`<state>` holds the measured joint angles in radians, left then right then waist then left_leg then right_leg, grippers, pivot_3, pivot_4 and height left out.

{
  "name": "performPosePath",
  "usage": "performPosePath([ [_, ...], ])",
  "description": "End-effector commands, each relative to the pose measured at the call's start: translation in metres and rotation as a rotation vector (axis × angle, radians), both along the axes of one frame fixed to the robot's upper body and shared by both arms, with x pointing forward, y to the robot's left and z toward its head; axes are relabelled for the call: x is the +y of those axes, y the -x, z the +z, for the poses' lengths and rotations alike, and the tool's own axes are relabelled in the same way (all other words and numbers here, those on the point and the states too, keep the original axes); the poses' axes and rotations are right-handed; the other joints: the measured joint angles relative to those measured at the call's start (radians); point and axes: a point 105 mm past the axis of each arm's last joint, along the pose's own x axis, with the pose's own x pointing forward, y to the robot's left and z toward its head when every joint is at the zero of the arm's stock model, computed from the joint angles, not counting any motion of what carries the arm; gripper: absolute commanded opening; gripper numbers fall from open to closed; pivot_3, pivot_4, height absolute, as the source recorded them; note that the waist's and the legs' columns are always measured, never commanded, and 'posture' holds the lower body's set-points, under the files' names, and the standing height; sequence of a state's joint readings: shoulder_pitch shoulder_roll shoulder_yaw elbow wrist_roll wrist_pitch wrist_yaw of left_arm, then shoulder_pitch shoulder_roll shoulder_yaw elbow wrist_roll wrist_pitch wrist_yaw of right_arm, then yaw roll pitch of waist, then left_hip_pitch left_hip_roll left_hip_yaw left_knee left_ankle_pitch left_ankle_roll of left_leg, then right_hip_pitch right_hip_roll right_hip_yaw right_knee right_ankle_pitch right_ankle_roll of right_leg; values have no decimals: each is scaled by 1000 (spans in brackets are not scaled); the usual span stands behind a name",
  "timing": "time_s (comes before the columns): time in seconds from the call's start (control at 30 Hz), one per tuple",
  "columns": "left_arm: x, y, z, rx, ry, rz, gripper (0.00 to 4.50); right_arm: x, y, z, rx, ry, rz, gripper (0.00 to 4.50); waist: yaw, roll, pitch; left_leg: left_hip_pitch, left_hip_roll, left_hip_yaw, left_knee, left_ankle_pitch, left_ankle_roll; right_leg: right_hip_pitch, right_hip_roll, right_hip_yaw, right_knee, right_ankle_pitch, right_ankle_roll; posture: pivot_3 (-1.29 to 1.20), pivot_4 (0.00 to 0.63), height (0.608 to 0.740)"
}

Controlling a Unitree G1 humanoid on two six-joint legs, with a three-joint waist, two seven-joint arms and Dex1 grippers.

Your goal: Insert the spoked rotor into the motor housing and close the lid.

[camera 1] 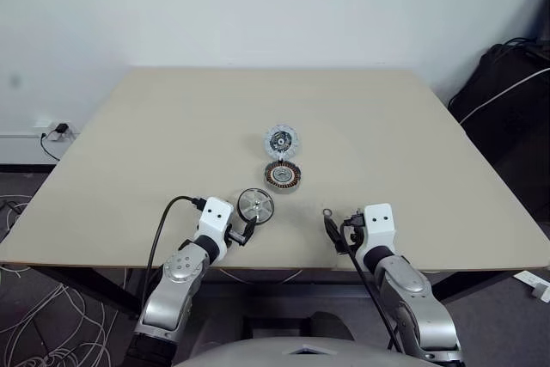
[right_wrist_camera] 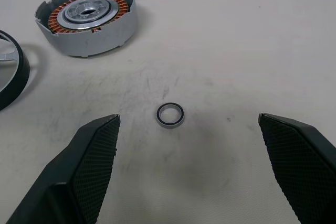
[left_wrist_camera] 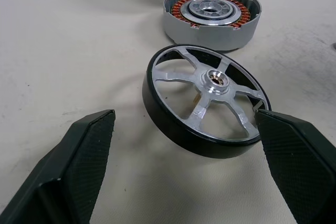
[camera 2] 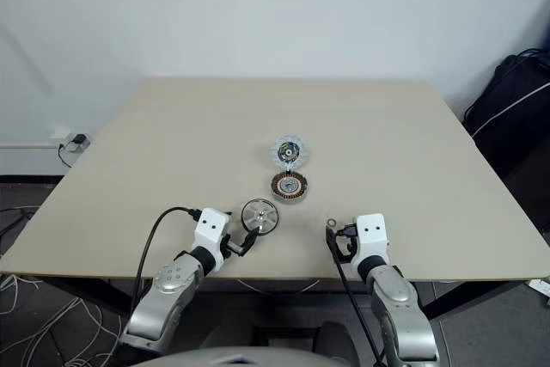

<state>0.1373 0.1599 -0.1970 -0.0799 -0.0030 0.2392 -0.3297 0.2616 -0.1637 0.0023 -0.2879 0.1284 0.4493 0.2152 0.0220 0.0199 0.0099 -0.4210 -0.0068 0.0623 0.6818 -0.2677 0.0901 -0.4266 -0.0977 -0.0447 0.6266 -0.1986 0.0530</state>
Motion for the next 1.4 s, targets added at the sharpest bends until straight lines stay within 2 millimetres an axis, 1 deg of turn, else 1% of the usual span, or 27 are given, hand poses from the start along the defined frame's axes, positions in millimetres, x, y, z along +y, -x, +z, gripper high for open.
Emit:
performPosePath([
  [0.03, -5, -5, 16, -57, 15, -15, 4473, 2, -4, 10, -38, -7, 6, 4492, 0, 0, 0, 0, 0, 0, 0, 0, 0, 0, 0, 0, 0, 0, 0, 0, 0, 740],
  [0.53, -6, -5, 16, -57, 18, -21, 4473, 4, -4, 10, -36, -14, 12, 4492, -1, 0, 0, 0, 0, 0, 0, 0, 0, 0, 0, 0, 0, 0, 0, 0, 0, 740],
  [0.63, -6, -5, 16, -58, 19, -21, 4473, 1, -6, 4, -5, 23, -12, 4492, -1, 0, 0, 0, 0, 0, 0, 0, 0, 0, 0, 0, 0, 0, 0, 0, 0, 740],
  [0.73, -6, -5, 16, -57, 16, -21, 4473, 1, -15, 1, 1, 42, -43, 4492, -3, 0, 0, 0, 0, 0, 0, 0, 0, 0, 0, 1, 0, 0, 0, 0, 0, 740],
  [0.93, -7, -6, 16, -61, 14, -23, 4473, 14, -36, -4, 1, 41, -35, 4492, -7, 1, 1, 0, 0, 0, -1, 0, 0, -1, 0, 0, 0, 0, 0, 0, 0, 740],
  [1.07, -7, -6, 17, -61, 13, -22, 4473, 19, -47, -7, 1, 41, -20, 4492, -6, 1, 2, 0, 0, 0, -1, 0, 0, -1, 0, -1, 0, 2, -5, 0, 0, 740],
  [1.17, -6, -6, 17, -63, 12, -21, 4473, 22, -51, -11, 8, 41, -9, 4492, -7, 1, 2, 0, -1, 0, -1, 0, 0, -1, 1, -1, -1, 2, -5, 0, 0, 740],
  [1.3, -4, -6, 18, -67, 10, -14, 4473, 21, -48, -27, 57, 50, -7, 4492, -7, 1, 2, 0, -1, 1, -1, 0, 0, -1, 1, -1, -1, 2, -5, 0, 0, 740],
  [1.33, -4, -5, 18, -67, 10, -12, 4500, 20, -46, -31, 72, 51, -8, 4122, -8, 1, 1, 0, -1, 1, -1, 0, 0, -1, 1, -1, -1, 2, -5, 0, 0, 740],
  [1.4, -3, -5, 18, -67, 9, -9, 4500, 18, -41, -38, 93, 50, -12, 3641, -9, 1, 1, 1, -1, 1, -1, 0, 0, 0, 2, -1, -1, 2, -5, 0, 0, 740],
])
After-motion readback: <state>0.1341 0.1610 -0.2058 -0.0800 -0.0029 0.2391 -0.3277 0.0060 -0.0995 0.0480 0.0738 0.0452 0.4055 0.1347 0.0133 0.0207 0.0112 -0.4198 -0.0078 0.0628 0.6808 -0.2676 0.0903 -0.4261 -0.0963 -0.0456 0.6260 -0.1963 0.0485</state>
